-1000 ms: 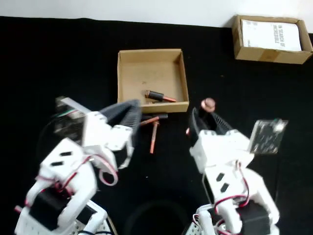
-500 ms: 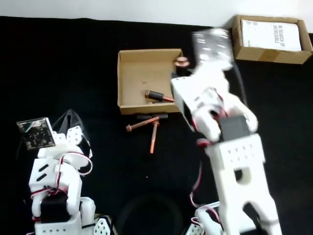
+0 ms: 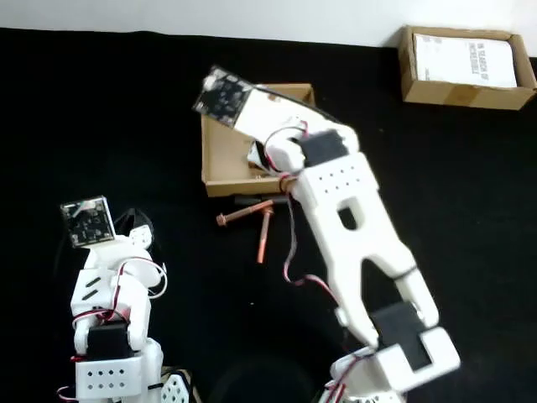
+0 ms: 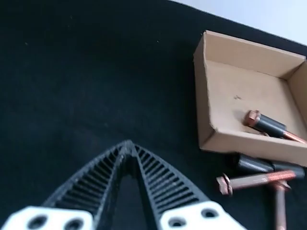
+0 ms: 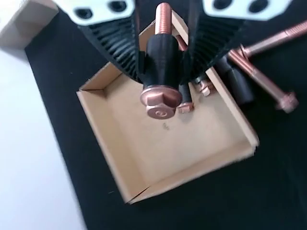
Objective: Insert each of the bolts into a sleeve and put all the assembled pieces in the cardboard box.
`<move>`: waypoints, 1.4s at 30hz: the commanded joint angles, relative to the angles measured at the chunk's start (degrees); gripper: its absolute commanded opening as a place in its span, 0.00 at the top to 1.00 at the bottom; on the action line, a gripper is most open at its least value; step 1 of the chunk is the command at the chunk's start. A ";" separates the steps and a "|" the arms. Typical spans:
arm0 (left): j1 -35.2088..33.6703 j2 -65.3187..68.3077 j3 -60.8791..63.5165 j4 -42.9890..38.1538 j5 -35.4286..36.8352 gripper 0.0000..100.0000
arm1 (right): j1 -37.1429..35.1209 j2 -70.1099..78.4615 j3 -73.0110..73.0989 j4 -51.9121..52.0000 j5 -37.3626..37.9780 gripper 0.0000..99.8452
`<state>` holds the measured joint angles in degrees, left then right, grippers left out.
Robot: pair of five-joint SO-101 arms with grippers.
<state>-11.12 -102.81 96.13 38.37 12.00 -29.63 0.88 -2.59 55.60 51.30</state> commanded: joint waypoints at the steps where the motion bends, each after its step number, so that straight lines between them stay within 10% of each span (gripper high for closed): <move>1: -0.40 0.22 1.10 0.09 0.18 0.99 | 0.22 4.44 -5.76 -1.36 8.44 0.99; 20: -0.40 0.04 1.10 0.09 0.18 0.99 | 2.59 22.37 -13.32 -1.10 19.78 0.90; 42: -0.40 0.13 1.10 0.35 0.18 0.99 | -0.48 11.47 -15.60 34.59 -8.09 0.83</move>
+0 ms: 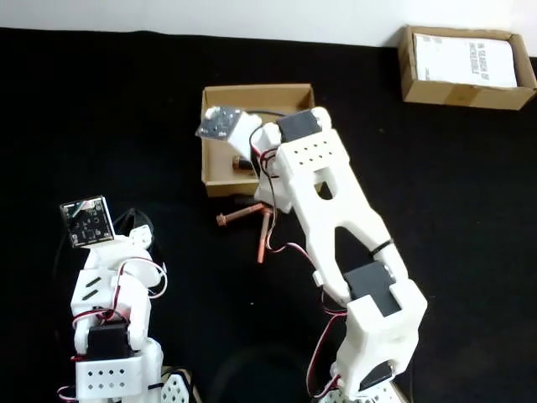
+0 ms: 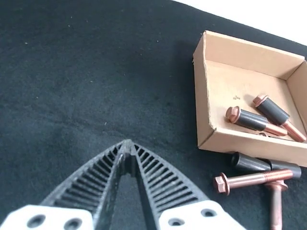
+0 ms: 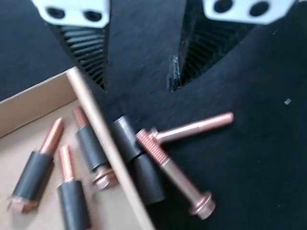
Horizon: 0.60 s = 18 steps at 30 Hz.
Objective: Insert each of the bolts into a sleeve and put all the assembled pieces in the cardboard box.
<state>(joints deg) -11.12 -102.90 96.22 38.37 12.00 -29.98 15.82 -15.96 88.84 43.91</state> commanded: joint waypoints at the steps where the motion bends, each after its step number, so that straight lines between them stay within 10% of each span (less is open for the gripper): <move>1: -0.40 0.22 1.01 0.35 0.18 0.99 | -0.04 -3.21 -1.98 1.36 -0.70 0.83; 18: -0.40 0.13 1.01 0.44 0.18 0.99 | 1.80 10.24 5.05 -14.55 -0.97 0.83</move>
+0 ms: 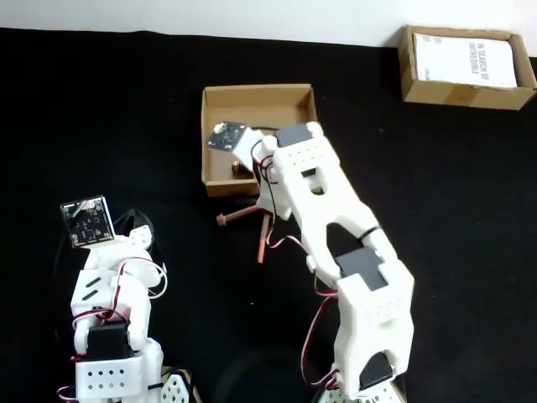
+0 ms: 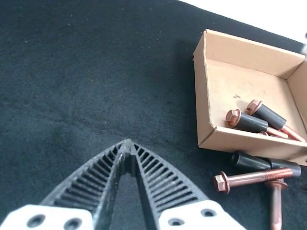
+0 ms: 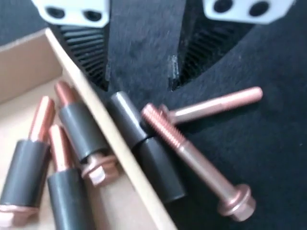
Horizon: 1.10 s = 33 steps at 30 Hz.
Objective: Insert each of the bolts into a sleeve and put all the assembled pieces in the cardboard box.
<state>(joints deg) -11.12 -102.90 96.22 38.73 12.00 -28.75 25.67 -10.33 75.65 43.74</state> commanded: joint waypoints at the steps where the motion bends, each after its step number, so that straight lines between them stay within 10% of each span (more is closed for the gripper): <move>1: -0.40 0.13 1.01 0.09 0.18 0.99 | 0.48 0.48 -0.66 -1.19 -0.79 0.83; 20: -0.40 0.13 1.01 0.18 0.18 0.99 | -0.13 -9.54 -0.13 12.09 -0.88 0.83; 33: -0.40 -1.10 1.01 2.02 0.18 0.99 | 0.92 4.18 -0.66 -10.07 -0.53 0.83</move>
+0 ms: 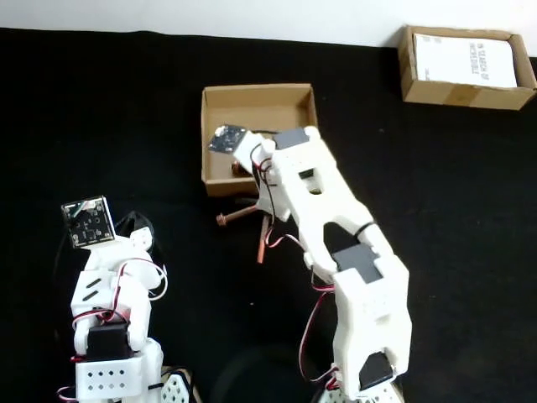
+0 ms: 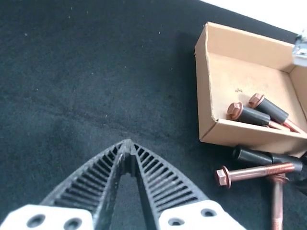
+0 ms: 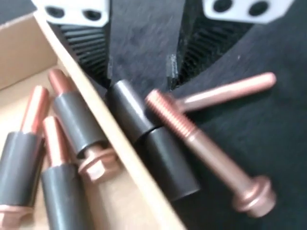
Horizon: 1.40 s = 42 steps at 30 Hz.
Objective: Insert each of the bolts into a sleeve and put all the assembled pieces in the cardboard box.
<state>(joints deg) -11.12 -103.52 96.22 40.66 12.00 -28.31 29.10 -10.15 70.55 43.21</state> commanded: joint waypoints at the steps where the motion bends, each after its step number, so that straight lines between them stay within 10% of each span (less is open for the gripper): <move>1: -0.40 -0.48 1.01 0.09 0.18 0.99 | 0.48 1.19 -0.84 -6.11 0.00 0.83; 21: -0.40 -0.57 1.01 0.18 0.18 0.99 | -0.22 7.25 -1.54 -12.09 0.09 0.99; 42: 1.89 -0.40 0.92 2.20 8.26 0.99 | -0.48 -29.32 -19.91 30.37 -14.59 0.99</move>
<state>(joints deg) -10.07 -103.52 96.22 41.10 14.90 -28.40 8.09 -27.65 97.71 32.40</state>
